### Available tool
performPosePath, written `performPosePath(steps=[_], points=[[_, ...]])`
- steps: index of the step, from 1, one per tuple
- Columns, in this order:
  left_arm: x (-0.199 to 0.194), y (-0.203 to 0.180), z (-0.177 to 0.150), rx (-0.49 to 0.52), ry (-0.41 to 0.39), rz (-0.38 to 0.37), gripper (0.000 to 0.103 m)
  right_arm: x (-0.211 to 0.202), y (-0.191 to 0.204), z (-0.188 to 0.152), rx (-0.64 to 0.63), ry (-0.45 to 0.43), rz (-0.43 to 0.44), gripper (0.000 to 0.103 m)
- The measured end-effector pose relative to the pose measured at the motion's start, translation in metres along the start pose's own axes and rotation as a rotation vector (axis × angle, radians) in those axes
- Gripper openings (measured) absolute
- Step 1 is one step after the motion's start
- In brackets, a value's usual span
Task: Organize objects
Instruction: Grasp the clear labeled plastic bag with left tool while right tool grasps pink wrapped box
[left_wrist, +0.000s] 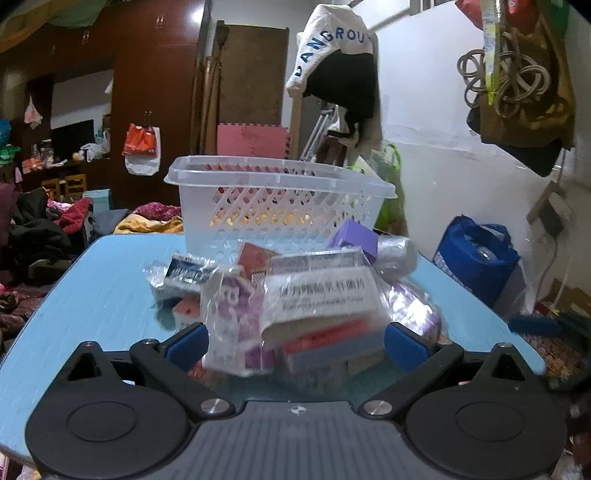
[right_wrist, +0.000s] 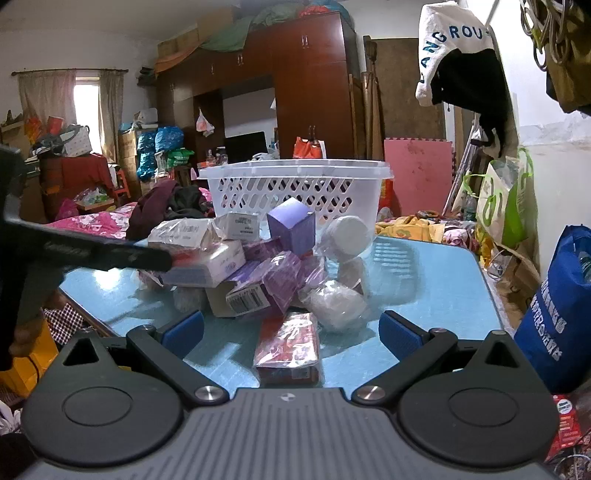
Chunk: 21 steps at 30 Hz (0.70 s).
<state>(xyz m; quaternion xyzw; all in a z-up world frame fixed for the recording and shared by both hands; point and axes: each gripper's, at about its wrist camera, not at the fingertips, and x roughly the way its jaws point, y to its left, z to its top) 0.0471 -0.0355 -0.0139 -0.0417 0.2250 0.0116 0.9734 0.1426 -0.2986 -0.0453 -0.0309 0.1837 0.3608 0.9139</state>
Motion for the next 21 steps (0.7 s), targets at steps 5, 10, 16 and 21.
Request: performPosePath(steps=[5, 10, 16, 21], points=[[0.010, -0.010, 0.004, 0.015, -0.018, 0.053, 0.102, 0.007, 0.006, -0.005, -0.028, 0.010, -0.015, 0.103], [0.016, -0.012, 0.006, 0.018, -0.021, 0.077, 0.102, 0.015, 0.014, -0.011, -0.055, 0.040, -0.031, 0.091], [0.014, -0.015, 0.007, 0.036, -0.047, 0.106, 0.087, 0.024, 0.017, -0.017, -0.077, 0.091, -0.043, 0.061], [0.012, -0.006, 0.008, 0.027, -0.061, 0.112, 0.063, 0.023, 0.016, -0.018, -0.078, 0.103, -0.045, 0.050]])
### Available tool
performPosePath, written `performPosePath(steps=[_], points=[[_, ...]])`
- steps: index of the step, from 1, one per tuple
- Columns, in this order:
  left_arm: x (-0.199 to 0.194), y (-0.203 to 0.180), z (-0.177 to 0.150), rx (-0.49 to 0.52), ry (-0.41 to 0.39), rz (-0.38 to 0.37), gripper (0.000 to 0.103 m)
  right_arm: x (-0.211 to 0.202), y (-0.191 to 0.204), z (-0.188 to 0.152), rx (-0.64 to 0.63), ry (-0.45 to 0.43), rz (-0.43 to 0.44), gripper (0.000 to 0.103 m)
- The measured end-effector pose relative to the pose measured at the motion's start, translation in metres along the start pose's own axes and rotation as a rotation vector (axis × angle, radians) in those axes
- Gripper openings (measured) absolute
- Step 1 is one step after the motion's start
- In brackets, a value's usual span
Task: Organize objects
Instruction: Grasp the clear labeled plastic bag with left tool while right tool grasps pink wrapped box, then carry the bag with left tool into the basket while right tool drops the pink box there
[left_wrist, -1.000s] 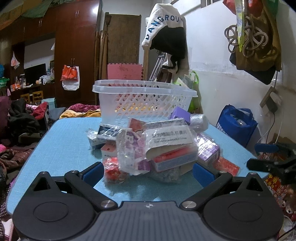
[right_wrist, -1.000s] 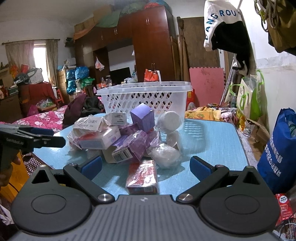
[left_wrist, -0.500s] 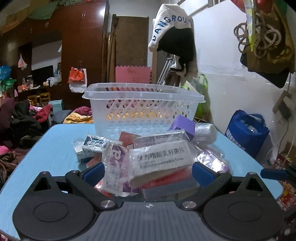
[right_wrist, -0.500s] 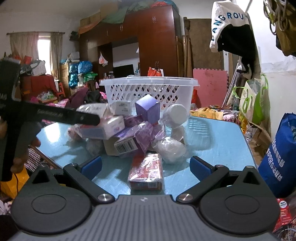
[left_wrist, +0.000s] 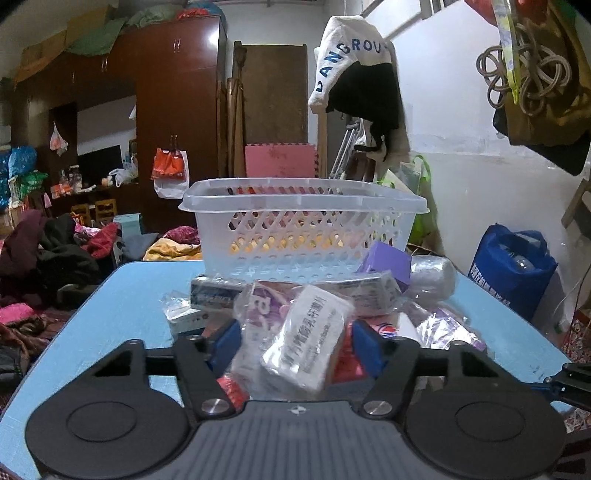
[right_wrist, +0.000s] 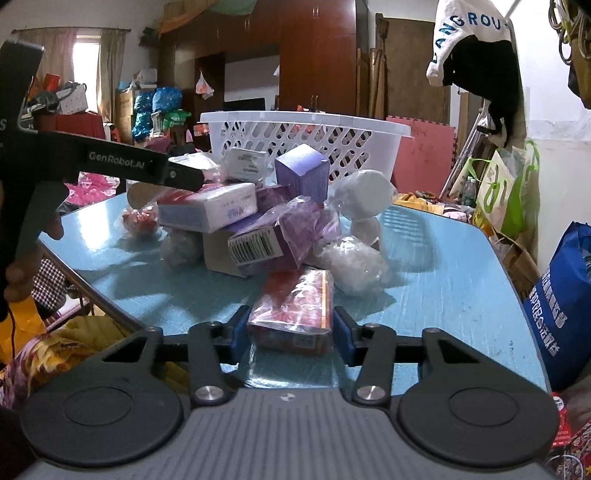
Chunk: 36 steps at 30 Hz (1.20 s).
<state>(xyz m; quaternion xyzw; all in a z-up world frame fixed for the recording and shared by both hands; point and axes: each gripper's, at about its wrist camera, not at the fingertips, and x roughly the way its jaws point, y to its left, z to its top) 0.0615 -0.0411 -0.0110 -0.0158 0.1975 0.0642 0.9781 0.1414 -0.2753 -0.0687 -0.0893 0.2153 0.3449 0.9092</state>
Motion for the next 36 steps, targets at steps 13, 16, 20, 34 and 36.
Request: performPosePath(steps=[13, 16, 20, 34, 36], points=[[0.000, 0.026, -0.008, -0.045, 0.001, -0.075, 0.048, -0.002, 0.000, 0.001, 0.002, -0.006, 0.005, 0.049], [-0.001, 0.027, -0.005, -0.048, 0.003, -0.094, 0.047, -0.006, -0.001, 0.003, 0.006, -0.024, 0.000, 0.049], [-0.006, 0.036, 0.002, -0.077, -0.008, -0.132, 0.047, -0.018, -0.011, 0.010, 0.026, -0.056, -0.006, 0.049], [-0.006, 0.058, 0.016, -0.157, -0.018, -0.149, 0.047, -0.012, -0.025, 0.015, 0.058, -0.048, -0.020, 0.049], [-0.006, 0.061, 0.016, -0.164, -0.019, -0.149, 0.047, -0.014, -0.026, 0.015, 0.058, -0.054, -0.029, 0.049]])
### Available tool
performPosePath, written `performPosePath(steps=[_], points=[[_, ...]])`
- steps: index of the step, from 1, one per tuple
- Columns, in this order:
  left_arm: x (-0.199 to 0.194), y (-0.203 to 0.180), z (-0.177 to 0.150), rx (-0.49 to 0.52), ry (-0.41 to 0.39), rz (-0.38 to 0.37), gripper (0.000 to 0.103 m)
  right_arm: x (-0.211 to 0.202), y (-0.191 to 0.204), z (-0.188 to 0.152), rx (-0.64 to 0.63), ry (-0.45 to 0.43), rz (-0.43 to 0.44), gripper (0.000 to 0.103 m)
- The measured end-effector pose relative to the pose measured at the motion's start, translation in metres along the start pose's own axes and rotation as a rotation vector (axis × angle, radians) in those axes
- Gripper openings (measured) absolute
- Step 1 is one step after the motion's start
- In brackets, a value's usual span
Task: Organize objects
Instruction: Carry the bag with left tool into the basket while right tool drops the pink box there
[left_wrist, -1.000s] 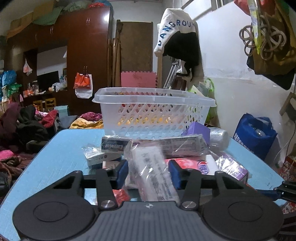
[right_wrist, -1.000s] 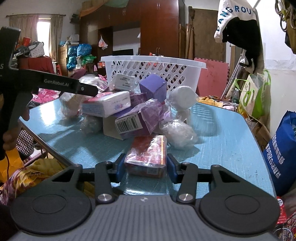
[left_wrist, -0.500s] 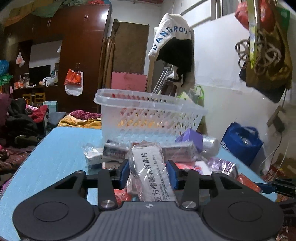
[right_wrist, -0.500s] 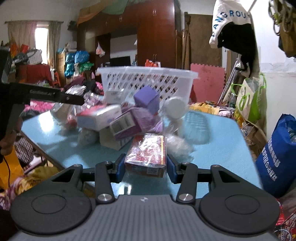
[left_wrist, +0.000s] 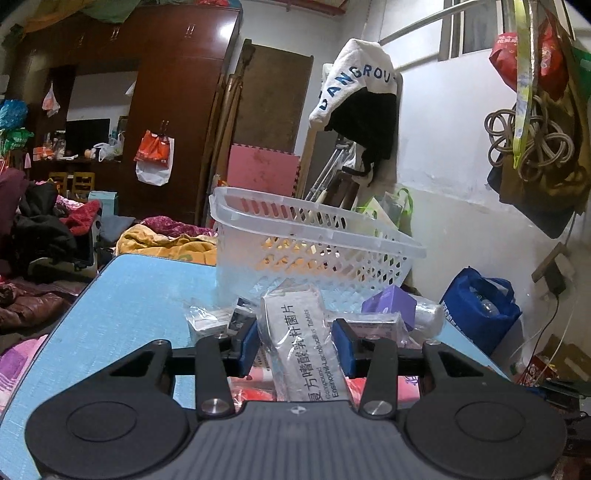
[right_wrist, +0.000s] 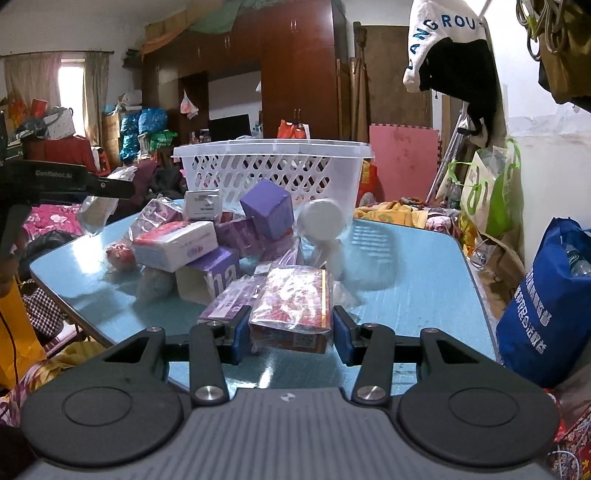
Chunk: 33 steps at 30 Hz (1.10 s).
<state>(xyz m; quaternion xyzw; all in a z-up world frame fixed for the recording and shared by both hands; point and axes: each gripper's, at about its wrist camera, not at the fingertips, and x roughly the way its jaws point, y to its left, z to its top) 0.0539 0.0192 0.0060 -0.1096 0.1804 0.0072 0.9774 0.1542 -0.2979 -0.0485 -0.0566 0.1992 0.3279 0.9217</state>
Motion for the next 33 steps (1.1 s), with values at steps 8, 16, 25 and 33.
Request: performPosePath(steps=[8, 16, 25, 33], points=[[0.003, -0.008, 0.046, 0.002, -0.026, -0.064, 0.047, -0.014, 0.010, 0.061, -0.076, -0.124, 0.015, 0.049], [0.079, -0.016, 0.142, -0.047, -0.017, -0.053, 0.048, 0.066, 0.018, 0.186, -0.173, -0.196, -0.011, 0.049], [0.135, 0.010, 0.143, -0.119, 0.056, -0.020, 0.095, 0.126, 0.014, 0.191, -0.182, -0.148, -0.085, 0.097], [0.073, 0.019, 0.118, 0.002, -0.030, -0.055, 0.103, 0.045, 0.001, 0.140, -0.089, -0.184, 0.010, 0.103]])
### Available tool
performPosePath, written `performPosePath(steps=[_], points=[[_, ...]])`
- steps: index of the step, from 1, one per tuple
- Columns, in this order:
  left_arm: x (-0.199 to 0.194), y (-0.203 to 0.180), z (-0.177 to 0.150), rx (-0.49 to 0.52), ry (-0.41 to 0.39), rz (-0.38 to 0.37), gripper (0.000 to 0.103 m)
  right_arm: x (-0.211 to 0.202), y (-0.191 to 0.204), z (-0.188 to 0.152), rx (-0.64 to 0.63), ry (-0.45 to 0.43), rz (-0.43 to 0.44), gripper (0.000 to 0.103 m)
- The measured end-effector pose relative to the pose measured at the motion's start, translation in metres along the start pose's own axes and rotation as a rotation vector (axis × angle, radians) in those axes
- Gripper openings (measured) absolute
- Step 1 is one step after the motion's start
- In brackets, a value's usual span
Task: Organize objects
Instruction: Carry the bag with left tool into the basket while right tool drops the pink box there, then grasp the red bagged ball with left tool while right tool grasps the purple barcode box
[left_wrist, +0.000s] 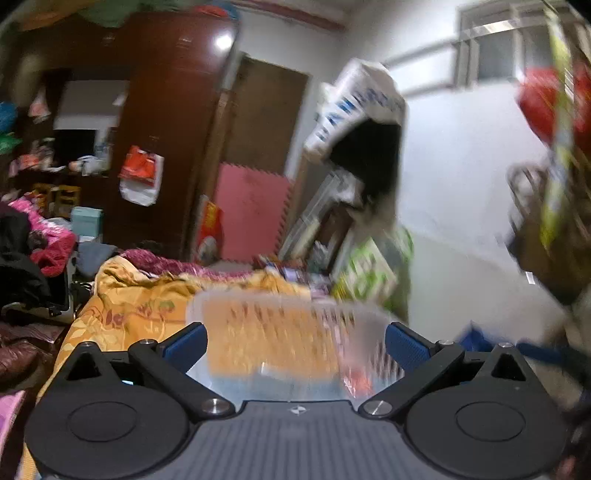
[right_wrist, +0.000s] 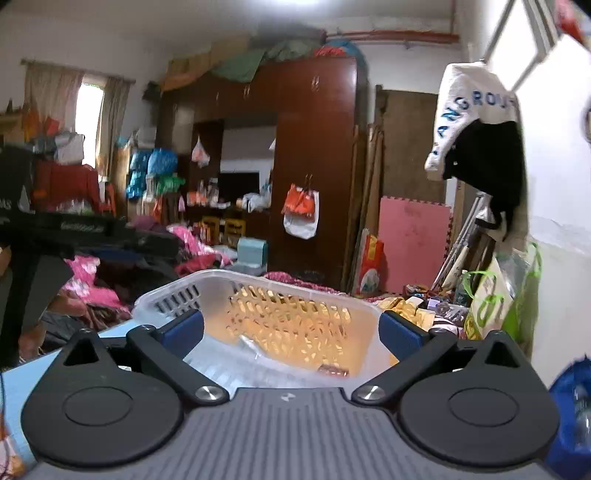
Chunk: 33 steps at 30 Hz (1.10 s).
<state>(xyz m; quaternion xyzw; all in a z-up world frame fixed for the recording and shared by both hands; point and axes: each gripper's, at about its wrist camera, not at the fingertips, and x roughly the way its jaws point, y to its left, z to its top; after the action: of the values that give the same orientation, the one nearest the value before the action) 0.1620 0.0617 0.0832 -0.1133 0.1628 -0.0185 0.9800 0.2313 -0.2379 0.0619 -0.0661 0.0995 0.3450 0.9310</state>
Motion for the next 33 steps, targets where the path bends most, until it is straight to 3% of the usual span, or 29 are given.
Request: performPosePath(steps=[3, 7, 13, 16, 19, 21, 23, 30, 32, 33], points=[[-0.030, 0.000, -0.033, 0.068, -0.029, 0.047, 0.103, -0.029, -0.001, -0.032, 0.026, 0.031, -0.025, 0.103], [-0.065, 0.005, -0.084, 0.108, -0.005, 0.013, 0.097, -0.060, -0.008, -0.080, 0.143, 0.092, 0.067, 0.103], [-0.089, 0.006, -0.134, 0.171, 0.025, 0.001, 0.092, -0.066, 0.011, -0.120, 0.155, 0.109, 0.107, 0.103], [-0.086, 0.004, -0.146, 0.207, 0.047, 0.044, 0.082, -0.056, 0.024, -0.120, 0.119, 0.139, 0.135, 0.094], [-0.077, 0.002, -0.159, 0.225, 0.076, 0.042, 0.076, -0.056, 0.036, -0.123, 0.044, 0.135, 0.101, 0.090], [-0.070, -0.003, -0.168, 0.260, 0.073, 0.090, 0.063, -0.057, 0.039, -0.125, 0.018, 0.143, 0.082, 0.085], [-0.066, -0.004, -0.172, 0.260, 0.076, 0.094, 0.061, -0.054, 0.039, -0.127, 0.013, 0.149, 0.069, 0.074], [-0.061, -0.005, -0.175, 0.243, 0.067, 0.096, 0.061, -0.054, 0.040, -0.145, 0.054, 0.166, 0.051, 0.063], [-0.061, -0.006, -0.177, 0.247, 0.066, 0.102, 0.060, -0.052, 0.043, -0.148, 0.047, 0.171, 0.045, 0.048], [-0.062, -0.007, -0.178, 0.248, 0.061, 0.103, 0.055, -0.053, 0.044, -0.148, 0.043, 0.170, 0.040, 0.047]])
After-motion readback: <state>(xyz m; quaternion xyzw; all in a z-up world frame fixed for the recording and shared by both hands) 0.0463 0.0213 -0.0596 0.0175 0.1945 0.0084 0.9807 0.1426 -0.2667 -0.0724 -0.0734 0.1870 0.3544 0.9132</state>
